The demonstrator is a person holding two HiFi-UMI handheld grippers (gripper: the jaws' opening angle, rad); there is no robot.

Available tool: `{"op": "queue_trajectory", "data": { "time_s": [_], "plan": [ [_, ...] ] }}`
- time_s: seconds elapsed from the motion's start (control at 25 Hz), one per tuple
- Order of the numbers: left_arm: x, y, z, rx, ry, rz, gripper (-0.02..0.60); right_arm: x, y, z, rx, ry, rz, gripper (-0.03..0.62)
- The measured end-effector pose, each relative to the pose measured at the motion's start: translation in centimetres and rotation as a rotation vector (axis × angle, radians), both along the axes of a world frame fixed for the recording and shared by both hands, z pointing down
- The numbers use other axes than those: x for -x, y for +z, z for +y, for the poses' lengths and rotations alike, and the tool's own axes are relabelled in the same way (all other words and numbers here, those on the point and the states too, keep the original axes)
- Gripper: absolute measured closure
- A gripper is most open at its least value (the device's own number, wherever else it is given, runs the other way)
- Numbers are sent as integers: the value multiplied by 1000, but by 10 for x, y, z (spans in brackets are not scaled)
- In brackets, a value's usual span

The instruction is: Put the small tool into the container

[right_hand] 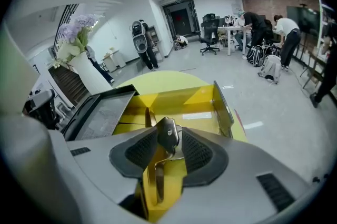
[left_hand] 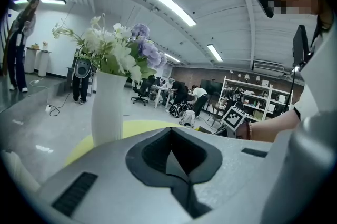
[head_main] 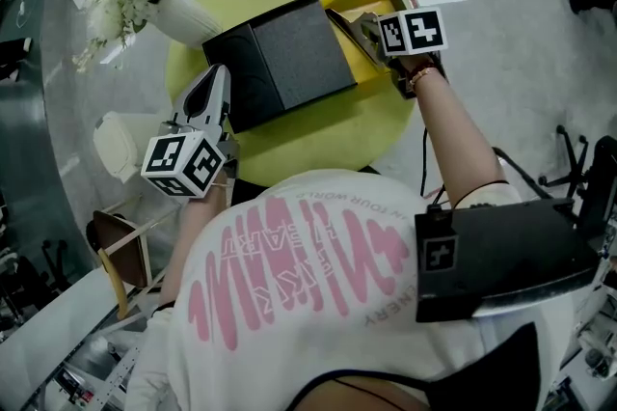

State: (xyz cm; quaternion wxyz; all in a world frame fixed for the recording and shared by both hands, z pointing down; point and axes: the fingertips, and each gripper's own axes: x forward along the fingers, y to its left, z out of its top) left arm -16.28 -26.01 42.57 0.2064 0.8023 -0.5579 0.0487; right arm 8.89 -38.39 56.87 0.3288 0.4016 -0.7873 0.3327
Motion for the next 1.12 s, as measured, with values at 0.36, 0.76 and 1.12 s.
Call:
{"op": "queue_trajectory", "data": {
  "time_s": [0.36,0.76,1.12],
  "plan": [
    [-8,-23,-11,-24,32,35,574,-22,-47,-2,-56,137,-92,451],
    [-23,-66,-21,-117,90,95,574,-42,-183,19,-385,314,-328,577],
    [-31,-98,2,-200,152,165,574,-33,-271,81,-724,294,-301,588]
  ]
}}
